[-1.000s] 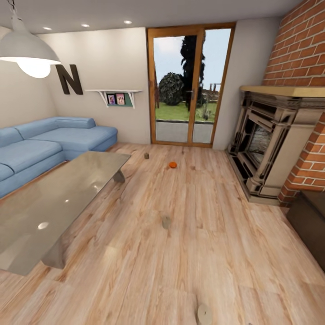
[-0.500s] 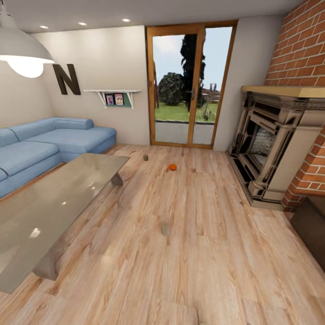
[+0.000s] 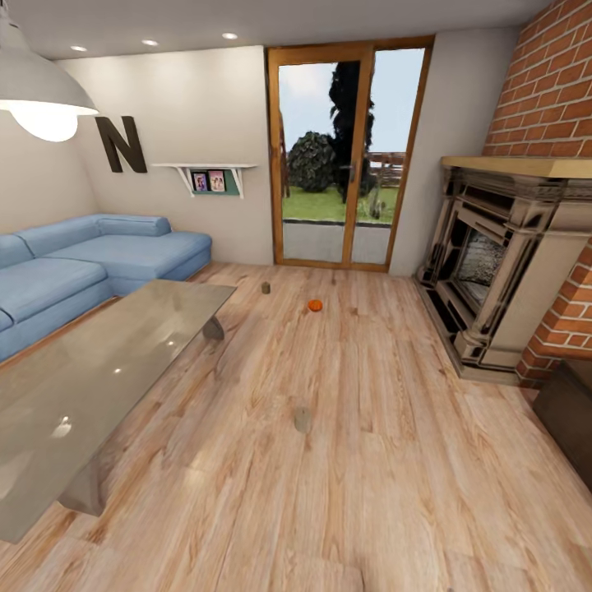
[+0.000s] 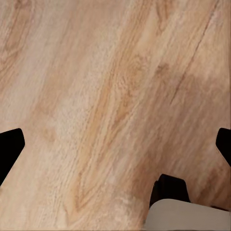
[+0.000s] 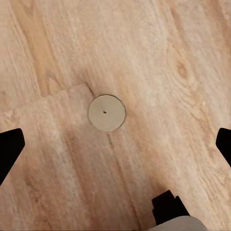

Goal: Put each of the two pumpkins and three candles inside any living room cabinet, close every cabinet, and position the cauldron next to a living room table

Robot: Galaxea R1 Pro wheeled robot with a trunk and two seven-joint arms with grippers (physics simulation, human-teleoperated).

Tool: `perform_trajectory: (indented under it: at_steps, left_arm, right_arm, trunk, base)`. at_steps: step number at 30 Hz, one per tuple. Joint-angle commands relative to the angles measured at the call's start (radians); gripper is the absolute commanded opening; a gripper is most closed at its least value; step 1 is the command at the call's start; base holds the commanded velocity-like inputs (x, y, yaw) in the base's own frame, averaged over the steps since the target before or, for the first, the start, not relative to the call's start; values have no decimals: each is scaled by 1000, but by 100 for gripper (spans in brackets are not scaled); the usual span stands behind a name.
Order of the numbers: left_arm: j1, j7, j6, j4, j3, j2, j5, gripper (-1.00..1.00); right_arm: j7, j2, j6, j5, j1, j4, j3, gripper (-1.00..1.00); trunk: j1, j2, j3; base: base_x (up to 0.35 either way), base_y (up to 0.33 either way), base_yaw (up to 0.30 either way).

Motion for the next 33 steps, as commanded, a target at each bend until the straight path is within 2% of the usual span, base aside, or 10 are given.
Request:
perform_trajectory:
  at_steps: [1, 4, 5, 7, 8, 9, 12, 19, 24, 33]
  left_arm:
    - [0, 0, 4, -17, -9, 12, 7, 100]
    - [-2, -48, 141, -164, -5, 86, 30, 100]
    - [-2, -57, 186, -200, -2, 98, 39, 100]
    - [-1, -87, 382, -362, 15, 140, 83, 100]
    - [-1, -92, 429, -404, 21, 150, 94, 100]
    - [0, -101, 553, -535, 47, 177, 117, 100]
    - [5, -101, 694, -764, 118, 201, 135, 100]
    - [6, -96, 863, -1079, 213, 202, 139, 100]
    - [7, -90, 891, -1127, 309, 200, 131, 100]
    - [7, -80, 901, -1169, 337, 202, 132, 100]
  right_arm:
    - [-5, 1, -3, -8, 0, 0, 11, 100]
    - [-6, 7, -9, -8, 0, 0, 33, 100]
    - [-7, 7, -11, -8, 0, 0, 38, 100]
    - [-11, 9, -25, -8, 0, 2, 59, 100]
    - [-12, 10, -29, -8, 0, 4, 64, 100]
    - [-13, 15, -36, -9, 0, 7, 81, 100]
    - [-16, 29, -43, -9, 0, 11, 99, 100]
    - [-17, 34, -55, -9, 0, 13, 105, 100]
    - [-17, 35, -65, -9, 0, 13, 107, 100]
    - [-16, 35, -65, -9, 0, 8, 108, 100]
  trunk:
    - [0, -1, -1]
    - [0, -1, -1]
    - [0, -1, -1]
    - [0, -1, -1]
    - [0, -1, -1]
    - [0, -1, -1]
    - [0, -1, -1]
    - [19, -36, -17]
    - [38, -71, -32]
    - [73, -133, -61]
  base:
    - [10, 6, 0]
    - [4, 3, 0]
    - [2, 1, 0]
    - [1, 0, 0]
    - [0, 0, 0]
    - [0, 0, 0]
    - [0, 0, 0]
    - [0, 0, 0]
    - [0, 0, 0]
    - [0, 0, 0]
